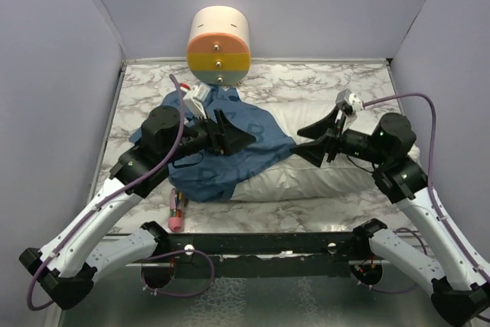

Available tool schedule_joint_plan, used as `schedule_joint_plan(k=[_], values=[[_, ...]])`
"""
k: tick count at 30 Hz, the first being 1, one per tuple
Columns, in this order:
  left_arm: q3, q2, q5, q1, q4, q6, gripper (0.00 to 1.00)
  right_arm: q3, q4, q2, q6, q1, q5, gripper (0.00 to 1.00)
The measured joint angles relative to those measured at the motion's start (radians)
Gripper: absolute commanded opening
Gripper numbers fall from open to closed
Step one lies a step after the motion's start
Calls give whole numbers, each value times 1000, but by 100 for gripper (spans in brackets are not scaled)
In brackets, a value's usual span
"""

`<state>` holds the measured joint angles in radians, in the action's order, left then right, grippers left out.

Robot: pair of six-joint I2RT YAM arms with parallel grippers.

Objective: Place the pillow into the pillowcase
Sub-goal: Stuff the pillow into the pillowcase.

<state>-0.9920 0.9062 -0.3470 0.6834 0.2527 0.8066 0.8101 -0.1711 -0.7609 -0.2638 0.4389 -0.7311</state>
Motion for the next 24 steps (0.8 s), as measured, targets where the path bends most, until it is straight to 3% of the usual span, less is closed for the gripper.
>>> schedule_joint_plan(k=[5, 10, 16, 24], values=[[-293, 18, 108, -4, 225, -80, 67, 217, -33, -94, 17, 0, 19, 70], [-485, 87, 245, -8, 313, -148, 67, 331, -36, -226, -8, 1, 73, 70], [-560, 293, 351, -13, 430, -179, 69, 365, -81, -425, -57, 1, 82, 72], [-539, 461, 371, -90, 525, -241, 70, 367, -227, -448, -8, 1, 192, 78]])
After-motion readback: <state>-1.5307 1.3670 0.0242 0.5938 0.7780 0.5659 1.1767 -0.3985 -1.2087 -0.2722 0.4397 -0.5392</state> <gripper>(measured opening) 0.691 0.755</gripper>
